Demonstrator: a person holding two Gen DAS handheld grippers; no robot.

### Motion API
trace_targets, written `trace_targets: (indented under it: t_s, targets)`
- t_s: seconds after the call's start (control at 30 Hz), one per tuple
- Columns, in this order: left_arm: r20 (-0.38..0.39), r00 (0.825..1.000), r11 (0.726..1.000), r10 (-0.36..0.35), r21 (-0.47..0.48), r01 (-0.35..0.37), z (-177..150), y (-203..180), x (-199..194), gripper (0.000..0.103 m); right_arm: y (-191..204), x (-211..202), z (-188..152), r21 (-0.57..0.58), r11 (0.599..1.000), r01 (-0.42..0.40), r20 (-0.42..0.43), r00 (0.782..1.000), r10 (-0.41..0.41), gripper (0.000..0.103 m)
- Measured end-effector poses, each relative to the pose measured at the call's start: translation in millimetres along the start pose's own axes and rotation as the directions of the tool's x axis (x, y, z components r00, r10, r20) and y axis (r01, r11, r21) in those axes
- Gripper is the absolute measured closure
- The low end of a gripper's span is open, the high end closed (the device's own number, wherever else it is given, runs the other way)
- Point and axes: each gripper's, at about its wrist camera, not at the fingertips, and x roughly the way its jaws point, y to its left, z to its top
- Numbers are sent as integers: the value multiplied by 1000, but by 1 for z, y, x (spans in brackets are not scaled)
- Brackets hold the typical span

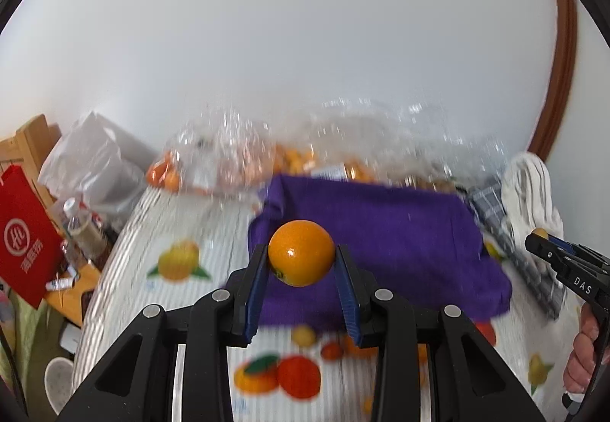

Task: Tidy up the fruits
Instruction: 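Carry both fruits onto the purple towel and open both tools to release them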

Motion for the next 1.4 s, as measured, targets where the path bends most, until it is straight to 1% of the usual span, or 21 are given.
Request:
trace_targets:
  t_s: [0.17, 0.27, 0.37, 0.47, 0.5, 0.53, 0.6, 0.63, 0.67, 0.73, 0.77, 0.83, 0.93, 1.13, 1.23, 1.27, 1.4]
  targets:
    - [18, 1000, 1000, -4, -27, 4, 34, -2, 25, 70, 3, 29, 36, 32, 997, -66, 5, 998, 66, 74]
    - [15, 1000, 999, -17, -43, 17, 46, -3, 41, 70, 11, 53, 54, 20, 998, -66, 2, 998, 66, 74]
    - [7, 1000, 998, -24, -51, 24, 56, -5, 61, 70, 15, 73, 62, 13, 998, -65, -7, 998, 66, 74]
    - [-12, 999, 998, -30, -53, 30, 63, -10, 85, 70, 9, 93, 58, 25, 997, -67, -25, 997, 68, 74]
    - [-25, 999, 998, -30, -47, 29, 63, -12, 94, 70, 7, 101, 55, 35, 997, -74, -35, 997, 75, 74]
    - [-33, 999, 999, -28, -40, 27, 62, -13, 103, 70, 4, 110, 53, 40, 996, -74, -63, 995, 77, 74]
    - [-45, 999, 1000, -22, -23, 21, 54, -15, 116, 70, 1, 123, 50, 39, 997, -60, -99, 993, 63, 74]
    - [-59, 998, 1000, -14, -11, 14, 50, -16, 124, 70, -2, 128, 48, 42, 998, -54, -104, 993, 58, 74]
    - [-85, 996, 1000, 6, 13, -5, 48, -18, 133, 70, -5, 131, 46, 48, 997, -53, -112, 992, 59, 74]
    - [-96, 995, 999, 38, 31, -35, 44, -19, 140, 70, -11, 138, 45, 71, 996, -61, -129, 989, 70, 74]
    - [-98, 995, 999, 36, 29, -34, 43, -19, 142, 70, -12, 141, 44, 79, 995, -62, -136, 988, 72, 74]
    - [-123, 992, 999, 15, 42, -10, 41, -21, 150, 70, -13, 144, 42, 71, 996, -54, -146, 987, 64, 74]
    - [-129, 992, 998, 16, 60, -8, 37, -24, 156, 70, -11, 148, 41, 43, 999, -21, -159, 987, 28, 74]
    - [-162, 987, 998, 12, 60, -2, 33, -24, 164, 70, -5, 153, 37, 2, 1000, -26, -172, 985, 26, 74]
    - [-176, 984, 999, -3, 48, 11, 32, -22, 168, 70, -4, 158, 35, -4, 1000, -24, -189, 982, 23, 74]
    - [-179, 984, 999, -4, 48, 12, 31, -22, 169, 70, -4, 160, 35, -14, 999, -31, -184, 983, 28, 74]
    - [-191, 982, 999, -5, 50, 15, 28, -22, 171, 70, -7, 167, 31, -15, 999, -30, -211, 977, 26, 74]
